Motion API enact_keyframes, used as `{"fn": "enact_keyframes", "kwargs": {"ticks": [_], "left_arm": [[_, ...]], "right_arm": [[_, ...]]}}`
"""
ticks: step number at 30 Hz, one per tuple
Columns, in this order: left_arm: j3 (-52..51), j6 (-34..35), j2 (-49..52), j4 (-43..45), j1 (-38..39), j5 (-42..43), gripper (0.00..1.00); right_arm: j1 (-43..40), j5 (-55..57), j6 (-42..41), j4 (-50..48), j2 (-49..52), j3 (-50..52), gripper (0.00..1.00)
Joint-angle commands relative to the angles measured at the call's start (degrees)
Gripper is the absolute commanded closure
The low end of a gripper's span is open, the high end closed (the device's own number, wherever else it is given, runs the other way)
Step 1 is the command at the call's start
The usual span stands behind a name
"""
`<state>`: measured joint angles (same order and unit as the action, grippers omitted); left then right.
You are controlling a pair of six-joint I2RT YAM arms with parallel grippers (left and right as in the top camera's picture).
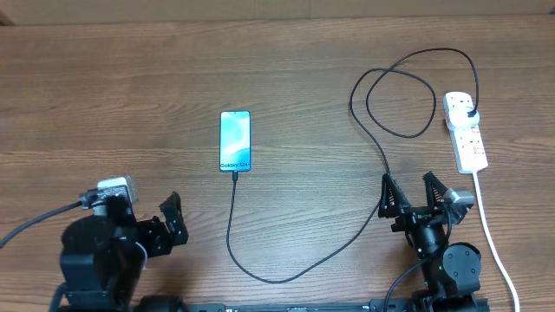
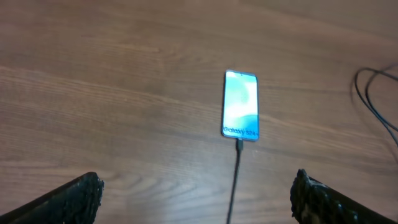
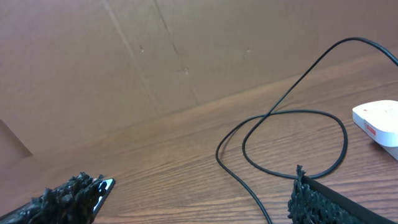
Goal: Plug charger to phone and switch on socket
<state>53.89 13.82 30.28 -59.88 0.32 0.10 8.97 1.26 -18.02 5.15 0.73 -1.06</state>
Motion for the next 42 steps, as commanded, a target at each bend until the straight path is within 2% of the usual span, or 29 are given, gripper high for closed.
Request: {"fn": "enact_keyframes", "kwargs": {"ticks": [1, 14, 21, 34, 42], "left_arm": [[-7.1, 0.3, -4.2, 5.5, -0.3, -3.1, 0.00], [-30.8, 0.0, -19.4, 30.4, -0.3, -5.0, 0.00], [-40.2, -5.1, -25.6, 40.8, -0.3, -5.0, 0.00], [-49.0, -14.3, -29.8, 53.5, -0.3, -5.0, 0.00], [-51.0, -16.8, -30.1, 56.6, -0.3, -5.0, 0.00]], "right_arm": [[-0.4, -0.3, -0.1, -0.3, -0.6, 0.6, 0.00], [-0.4, -0.3, -0.1, -0.3, -0.6, 0.6, 0.00], [-0.4, -0.3, -0.1, -0.3, -0.6, 0.6, 0.00], [-0.4, -0.3, -0.1, -0.3, -0.6, 0.6, 0.00], [-0.4, -0.3, -0.1, -0.3, -0.6, 0.6, 0.00]]}}
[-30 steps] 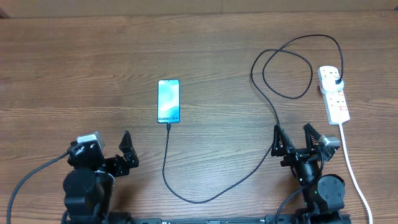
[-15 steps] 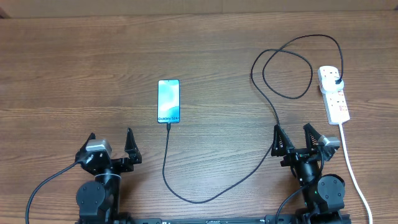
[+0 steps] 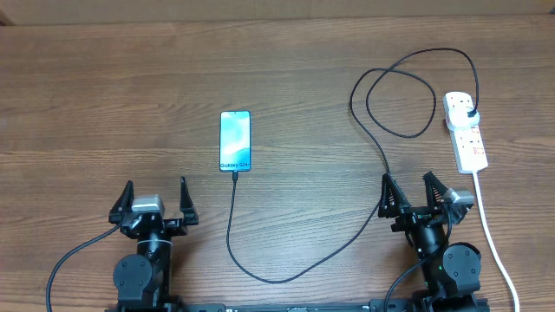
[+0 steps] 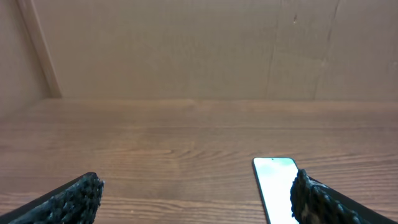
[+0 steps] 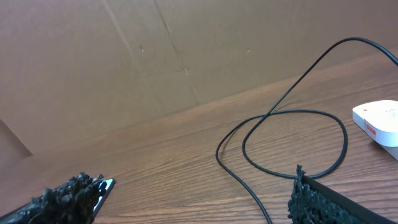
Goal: Plug charger to phone and switch on socket
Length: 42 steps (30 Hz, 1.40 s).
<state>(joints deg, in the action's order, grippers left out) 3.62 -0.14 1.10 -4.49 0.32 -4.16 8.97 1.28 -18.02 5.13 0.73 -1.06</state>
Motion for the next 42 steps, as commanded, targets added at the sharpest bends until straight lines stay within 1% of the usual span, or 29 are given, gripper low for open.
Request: {"fn": "enact_keyframes", "kwargs": {"ticks": [1, 6, 17, 22, 26, 27, 35, 39, 42], "left_arm": [[-1.1, -3.2, -0.9, 1.9, -0.3, -0.7, 0.01], [-3.2, -3.6, -0.9, 4.8, -0.3, -0.7, 0.00], [-3.3, -6.1, -0.9, 4.1, -0.3, -0.7, 0.00], [-3.3, -6.4, -0.9, 1.4, -0.3, -0.1, 0.00], [-3.3, -11.7, -0.9, 0.0, -0.3, 3.9, 0.01], [-3.3, -12.1, -0.9, 0.0, -0.3, 4.2, 0.00], [-3.3, -12.3, -0.9, 0.0, -0.3, 4.2, 0.00], [-3.3, -14.3, -0.9, 0.0, -0.3, 4.2, 0.00], [-3.3, -14.3, -0.9, 0.0, -0.3, 4.2, 0.00]], "right_arm": [[-0.4, -0.3, -0.1, -0.3, -0.6, 0.6, 0.00], [-0.4, -0.3, -0.1, -0.3, -0.6, 0.6, 0.00], [-0.4, -0.3, -0.1, -0.3, -0.6, 0.6, 0.00], [-0.4, -0.3, -0.1, -0.3, -0.6, 0.6, 0.00], [-0.4, -0.3, -0.1, -0.3, -0.6, 0.6, 0.00], [-0.4, -0.3, -0.1, -0.3, -0.6, 0.6, 0.00], [-0.4, -0.3, -0.1, -0.3, -0.6, 0.6, 0.00], [-0.4, -0.3, -0.1, -0.3, -0.6, 0.6, 0.00], [-0.4, -0.3, -0.1, -0.3, -0.6, 0.6, 0.00]]}}
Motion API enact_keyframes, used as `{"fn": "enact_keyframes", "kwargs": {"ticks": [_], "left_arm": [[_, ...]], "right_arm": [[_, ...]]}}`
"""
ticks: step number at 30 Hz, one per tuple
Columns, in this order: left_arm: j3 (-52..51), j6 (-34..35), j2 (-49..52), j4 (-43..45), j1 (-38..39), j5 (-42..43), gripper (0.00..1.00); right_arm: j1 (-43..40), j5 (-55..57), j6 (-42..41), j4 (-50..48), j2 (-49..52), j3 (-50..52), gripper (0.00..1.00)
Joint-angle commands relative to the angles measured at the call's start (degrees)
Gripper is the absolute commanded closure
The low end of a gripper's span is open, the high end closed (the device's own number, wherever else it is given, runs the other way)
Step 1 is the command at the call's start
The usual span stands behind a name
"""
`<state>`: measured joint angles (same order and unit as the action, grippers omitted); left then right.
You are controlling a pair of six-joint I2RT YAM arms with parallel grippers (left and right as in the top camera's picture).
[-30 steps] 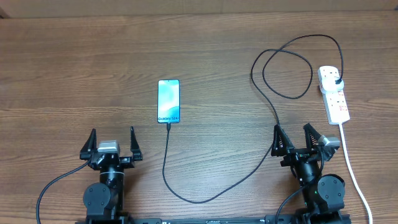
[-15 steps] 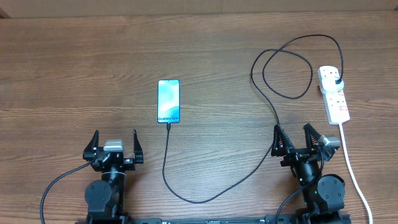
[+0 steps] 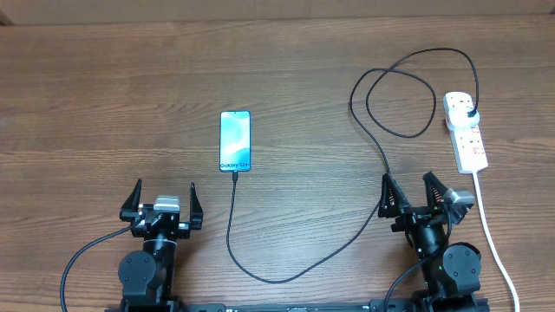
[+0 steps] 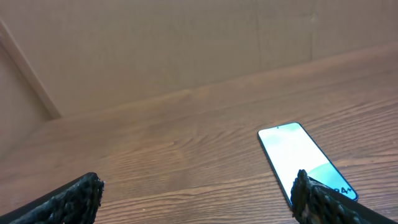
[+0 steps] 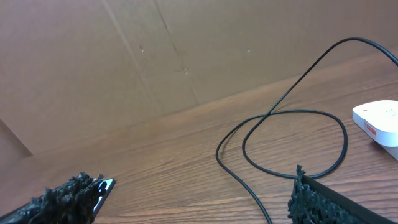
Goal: Plug charger to phone and switch on socket
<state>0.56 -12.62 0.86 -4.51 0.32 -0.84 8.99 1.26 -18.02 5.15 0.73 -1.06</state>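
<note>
A phone (image 3: 235, 140) with a lit blue screen lies flat at the table's middle, seen also in the left wrist view (image 4: 305, 158). A black cable (image 3: 286, 264) runs from its lower end, loops round and reaches a plug in the white power strip (image 3: 466, 132) at the right; the strip's end shows in the right wrist view (image 5: 379, 120). My left gripper (image 3: 165, 198) stands open near the front edge, left of the cable. My right gripper (image 3: 421, 191) stands open near the front right, beside the cable.
A brown cardboard wall (image 4: 186, 43) closes the table's far side. The strip's white lead (image 3: 492, 243) runs down the right side past my right arm. The cable's loop (image 5: 292, 146) lies on the wood ahead of my right gripper.
My left gripper has shifted a little right and turned slightly; the phone now sits more fully in its wrist view. The right arm, phone and cable have not moved.
My left arm was first raised and angled at the front left, looking down on the plugged-in phone. Then it was folded low at the front edge with its gripper open. Now it rests slightly further right. The right arm stayed still throughout.
</note>
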Motion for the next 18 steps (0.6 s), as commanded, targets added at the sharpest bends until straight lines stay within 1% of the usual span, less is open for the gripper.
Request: {"fn": "enact_keyframes", "kwargs": {"ticks": [1, 18], "left_arm": [[-0.3, -1.8, -0.7, 0.0, -0.3, 0.9, 0.00], [-0.3, -1.7, -0.6, 0.1, -0.7, 0.4, 0.00]], "right_arm": [[-0.4, -0.3, -0.1, -0.3, -0.6, 0.6, 0.00], [-0.4, -0.3, -0.1, -0.3, -0.6, 0.6, 0.00]]}}
